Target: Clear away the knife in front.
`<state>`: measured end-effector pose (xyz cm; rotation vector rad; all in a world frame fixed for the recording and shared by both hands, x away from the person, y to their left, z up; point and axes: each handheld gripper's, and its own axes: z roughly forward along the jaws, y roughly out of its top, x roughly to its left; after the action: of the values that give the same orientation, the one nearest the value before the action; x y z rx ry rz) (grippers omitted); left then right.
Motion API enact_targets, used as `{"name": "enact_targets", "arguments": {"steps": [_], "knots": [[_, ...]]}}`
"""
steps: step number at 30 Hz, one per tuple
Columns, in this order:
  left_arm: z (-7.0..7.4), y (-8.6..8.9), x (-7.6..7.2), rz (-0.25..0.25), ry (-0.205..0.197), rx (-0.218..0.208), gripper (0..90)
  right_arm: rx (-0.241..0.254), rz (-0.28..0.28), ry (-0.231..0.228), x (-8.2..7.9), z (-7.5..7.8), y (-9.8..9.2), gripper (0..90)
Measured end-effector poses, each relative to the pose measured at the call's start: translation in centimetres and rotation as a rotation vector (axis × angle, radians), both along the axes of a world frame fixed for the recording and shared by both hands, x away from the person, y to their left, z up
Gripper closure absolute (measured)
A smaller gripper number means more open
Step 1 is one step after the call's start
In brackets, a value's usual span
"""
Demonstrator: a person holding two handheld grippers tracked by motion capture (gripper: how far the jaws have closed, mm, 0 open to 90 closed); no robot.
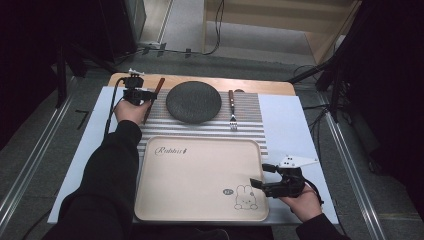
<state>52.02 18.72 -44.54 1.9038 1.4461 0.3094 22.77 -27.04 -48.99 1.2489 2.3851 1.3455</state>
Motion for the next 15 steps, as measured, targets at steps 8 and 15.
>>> {"name": "enact_targets", "arguments": {"steps": [8, 15], "knots": [[1.4, -0.3, -1.1, -0.108, 0.003, -0.054, 77.6, 0.003, -0.006, 0.004, 0.0, 0.0, 0.0, 18.8], [2.4, -1.6, -2.7, -0.209, 0.001, -0.094, 77.6, 0.002, -0.008, 0.004, 0.1, 0.0, 0.0, 18.8]]}}
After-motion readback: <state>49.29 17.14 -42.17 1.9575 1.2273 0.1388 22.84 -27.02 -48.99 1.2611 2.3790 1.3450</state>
